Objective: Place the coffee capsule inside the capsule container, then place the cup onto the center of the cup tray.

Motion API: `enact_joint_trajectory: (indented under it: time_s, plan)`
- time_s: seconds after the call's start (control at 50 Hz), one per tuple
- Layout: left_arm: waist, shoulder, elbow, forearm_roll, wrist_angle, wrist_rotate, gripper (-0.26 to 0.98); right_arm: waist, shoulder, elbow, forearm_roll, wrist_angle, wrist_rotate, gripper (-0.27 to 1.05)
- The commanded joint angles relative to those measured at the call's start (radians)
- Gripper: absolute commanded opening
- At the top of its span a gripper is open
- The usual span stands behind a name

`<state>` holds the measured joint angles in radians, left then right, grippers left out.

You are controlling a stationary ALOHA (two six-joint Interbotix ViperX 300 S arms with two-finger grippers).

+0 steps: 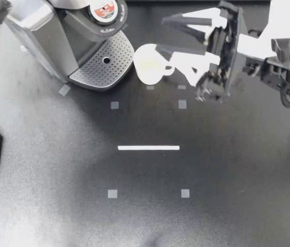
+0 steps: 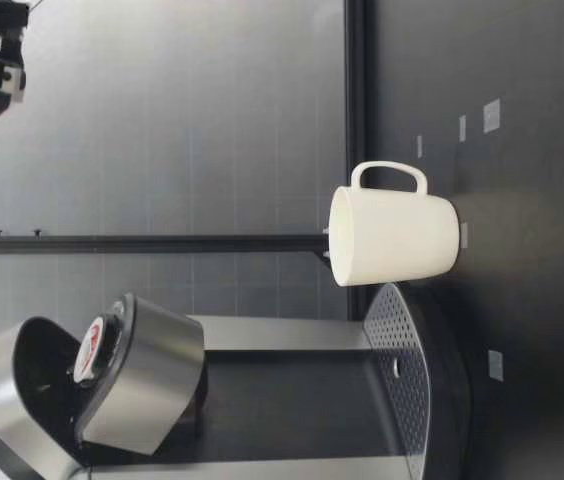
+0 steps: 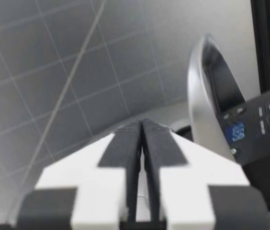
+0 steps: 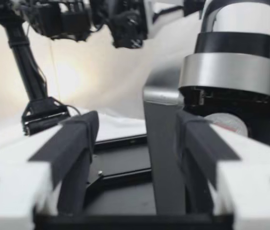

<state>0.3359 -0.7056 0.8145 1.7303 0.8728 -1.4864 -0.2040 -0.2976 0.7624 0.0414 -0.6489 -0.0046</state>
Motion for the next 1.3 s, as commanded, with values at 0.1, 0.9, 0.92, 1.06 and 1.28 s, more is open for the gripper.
enact_joint_trajectory:
  time_s: [0.1,0.9,0.92,1.06,1.28]
  plan:
    - [0.006,0.034,-0.034,0.008,-0.026,-0.006,0.11,0.008,-0.054,0.021,-0.002,-0.015,0.000,0.60]
    - [0.005,0.132,-0.104,0.002,-0.543,-0.222,0.11,0.008,-0.138,0.103,-0.002,-0.028,-0.003,0.60]
    - [0.005,0.135,-0.104,0.002,-0.546,-0.225,0.11,0.008,-0.143,0.104,0.000,-0.028,-0.003,0.60]
    - [-0.021,0.170,-0.106,0.000,-0.557,-0.239,0.11,0.008,-0.163,0.114,0.000,-0.026,-0.005,0.60]
    - [-0.051,0.213,-0.115,-0.011,-0.543,-0.241,0.11,0.008,-0.190,0.124,0.000,-0.015,-0.005,0.60]
